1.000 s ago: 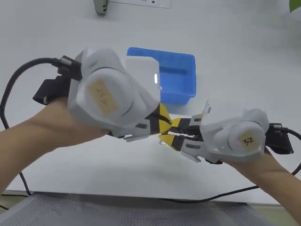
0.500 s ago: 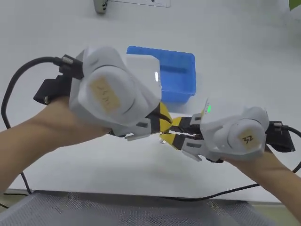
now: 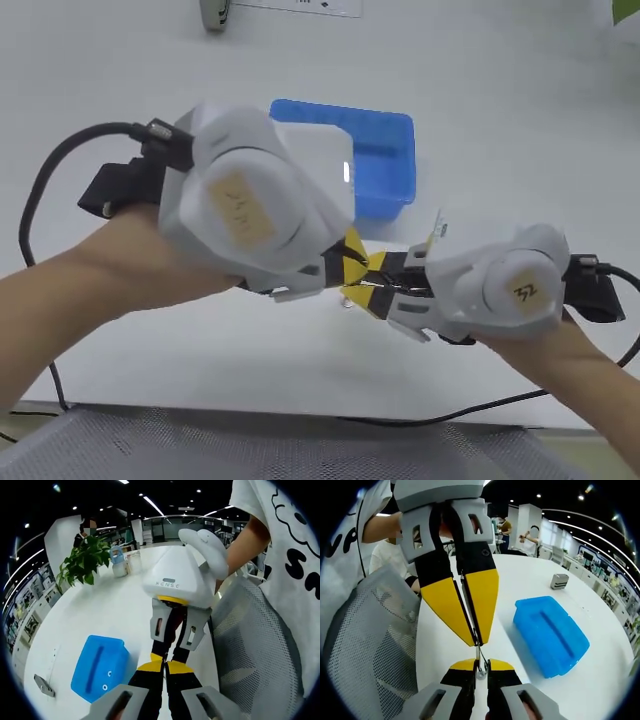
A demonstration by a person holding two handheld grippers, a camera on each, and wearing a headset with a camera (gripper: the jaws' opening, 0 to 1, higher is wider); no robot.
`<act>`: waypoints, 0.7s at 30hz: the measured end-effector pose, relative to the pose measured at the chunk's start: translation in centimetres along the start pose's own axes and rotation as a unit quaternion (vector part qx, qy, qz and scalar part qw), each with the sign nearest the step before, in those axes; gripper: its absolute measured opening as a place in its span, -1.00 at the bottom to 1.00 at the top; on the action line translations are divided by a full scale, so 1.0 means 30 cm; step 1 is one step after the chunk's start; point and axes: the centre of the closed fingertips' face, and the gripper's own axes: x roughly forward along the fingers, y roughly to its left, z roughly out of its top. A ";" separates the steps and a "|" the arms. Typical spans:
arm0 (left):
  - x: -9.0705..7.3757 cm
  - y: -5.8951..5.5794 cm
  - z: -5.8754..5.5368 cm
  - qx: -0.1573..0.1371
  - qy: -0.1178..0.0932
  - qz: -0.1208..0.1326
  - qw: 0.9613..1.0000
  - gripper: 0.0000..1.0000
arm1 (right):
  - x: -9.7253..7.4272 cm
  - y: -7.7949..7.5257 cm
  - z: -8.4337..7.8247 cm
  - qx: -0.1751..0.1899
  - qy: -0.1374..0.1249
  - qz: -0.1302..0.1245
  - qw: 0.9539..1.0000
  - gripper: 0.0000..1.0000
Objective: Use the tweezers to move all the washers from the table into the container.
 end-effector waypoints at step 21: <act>-0.080 0.112 0.125 0.040 -0.012 0.048 0.998 -1.00 | -0.097 -0.121 0.126 -0.010 -0.026 -0.038 0.999 -0.94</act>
